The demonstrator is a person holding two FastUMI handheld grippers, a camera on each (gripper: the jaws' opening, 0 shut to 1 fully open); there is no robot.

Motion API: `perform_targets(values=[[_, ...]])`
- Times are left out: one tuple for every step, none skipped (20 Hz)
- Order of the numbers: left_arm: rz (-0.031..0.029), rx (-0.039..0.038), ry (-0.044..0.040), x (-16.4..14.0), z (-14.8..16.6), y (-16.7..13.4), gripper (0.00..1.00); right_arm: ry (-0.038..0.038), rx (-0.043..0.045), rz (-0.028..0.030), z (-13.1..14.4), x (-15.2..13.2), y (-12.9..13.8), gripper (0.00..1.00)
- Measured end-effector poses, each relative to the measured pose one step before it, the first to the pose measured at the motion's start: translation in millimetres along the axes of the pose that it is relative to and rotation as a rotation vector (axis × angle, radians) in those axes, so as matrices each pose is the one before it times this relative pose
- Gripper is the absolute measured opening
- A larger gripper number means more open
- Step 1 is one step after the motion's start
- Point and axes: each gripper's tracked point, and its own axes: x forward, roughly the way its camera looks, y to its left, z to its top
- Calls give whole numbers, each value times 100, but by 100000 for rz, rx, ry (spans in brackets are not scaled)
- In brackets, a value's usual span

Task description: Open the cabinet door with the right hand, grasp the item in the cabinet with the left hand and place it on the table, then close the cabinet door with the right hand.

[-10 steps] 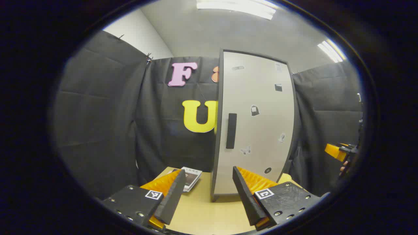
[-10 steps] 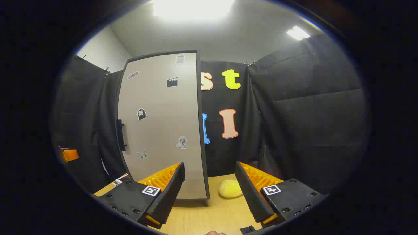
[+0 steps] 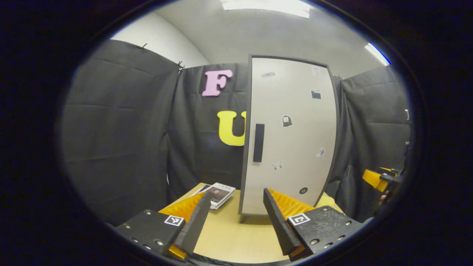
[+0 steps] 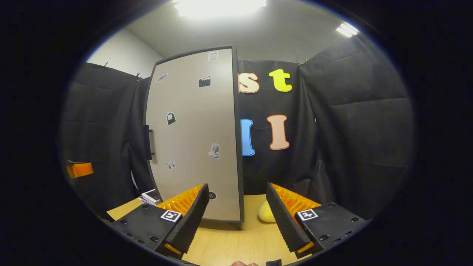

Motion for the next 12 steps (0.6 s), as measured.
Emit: perform_targets(values=[[1740,-810,691,-719,-412,63,86,1237,-863,874,-61,323,39,98],[934,-1109,-86,-483,-134,109,86,470,-437,535,-50,128,129,98],[400,-1069,-428,-295,-107,95,87,-439,117,-113,-115,-179,186,98],[159,-516,-19,45,-26,231,87,-408,482,-289,-32,-328,236,98],[170,-167,112,202,-162,459,87,498,369,-371,-96,-30,151,98],[-841,-21,-103,345,86,358,87,875,264,-522,-343,-6,152,98],[-1341,239,-254,447,46,301,87,675,8,-882,-171,205,135,98],[-1611,841,-105,509,168,392,87,380,-218,-1275,-120,185,120,98],[-1538,1106,283,541,-5,516,87,433,-146,-1651,-130,51,155,98],[-1829,1209,264,471,52,531,87,365,206,-1563,51,188,634,98],[-1804,1157,-258,429,89,555,87,261,677,-1440,-464,-469,1259,98],[-1706,976,-257,396,147,583,87,528,1204,-1251,-103,23,900,98]])
